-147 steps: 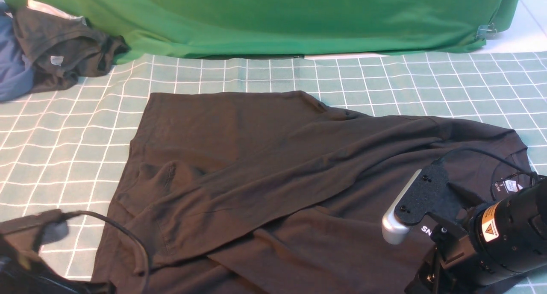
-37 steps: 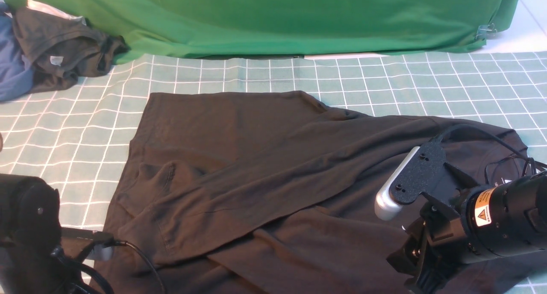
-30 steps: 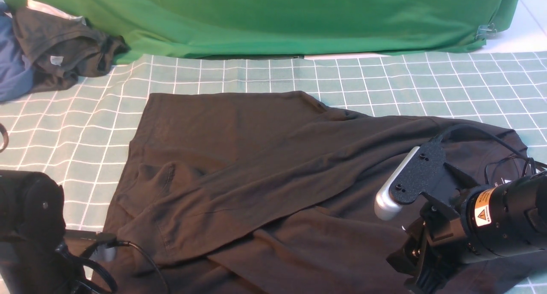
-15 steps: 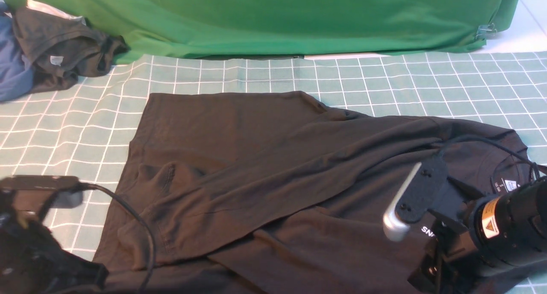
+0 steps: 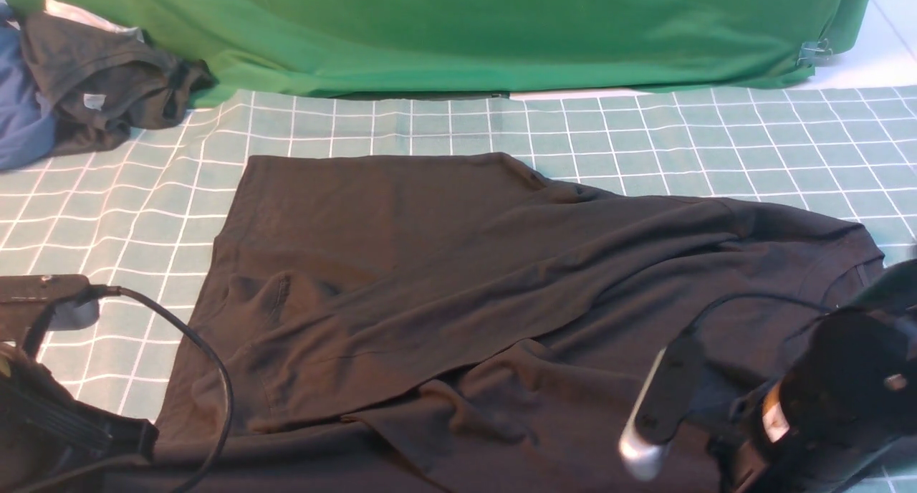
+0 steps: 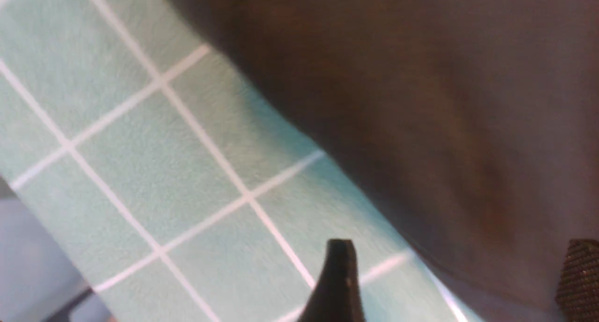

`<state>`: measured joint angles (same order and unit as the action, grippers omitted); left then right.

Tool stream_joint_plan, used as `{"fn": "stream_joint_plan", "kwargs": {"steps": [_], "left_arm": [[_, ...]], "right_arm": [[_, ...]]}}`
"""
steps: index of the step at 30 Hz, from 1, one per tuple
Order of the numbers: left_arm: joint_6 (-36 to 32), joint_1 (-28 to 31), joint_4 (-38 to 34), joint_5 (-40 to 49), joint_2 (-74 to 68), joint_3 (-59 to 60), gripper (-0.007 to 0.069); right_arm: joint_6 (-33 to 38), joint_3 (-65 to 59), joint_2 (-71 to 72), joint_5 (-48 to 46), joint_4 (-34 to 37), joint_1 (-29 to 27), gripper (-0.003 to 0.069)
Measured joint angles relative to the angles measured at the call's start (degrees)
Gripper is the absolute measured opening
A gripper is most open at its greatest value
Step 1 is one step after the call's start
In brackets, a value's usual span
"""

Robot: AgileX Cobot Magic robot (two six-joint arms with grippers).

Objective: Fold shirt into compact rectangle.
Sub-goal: 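Grasp the near edge of the shirt at its hem and shoulder corners, then fold the black garment in half by bringing its near edge over to the far edge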

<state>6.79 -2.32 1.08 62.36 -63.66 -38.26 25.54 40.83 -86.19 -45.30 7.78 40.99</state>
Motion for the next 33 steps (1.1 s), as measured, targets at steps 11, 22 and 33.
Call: {"fn": "stream_joint_plan", "kwargs": {"steps": [11, 22, 33], "left_arm": [[-1.3, 0.0, -2.7, -2.4, 0.0, 0.0, 0.0013], [0.5, 0.0, -5.2, -6.0, -1.6, -6.5, 0.0013], [0.5, 0.1, -5.7, -10.4, -21.3, -27.1, 0.0013]], "right_arm": [[-4.5, 0.1, -5.3, 5.7, -7.8, 5.5, 0.0193], [-6.0, 4.4, -0.8, 1.2, -12.1, 4.8, 0.0031], [-0.9, 20.3, -2.7, 1.9, -12.5, -11.0, 0.003]]}}
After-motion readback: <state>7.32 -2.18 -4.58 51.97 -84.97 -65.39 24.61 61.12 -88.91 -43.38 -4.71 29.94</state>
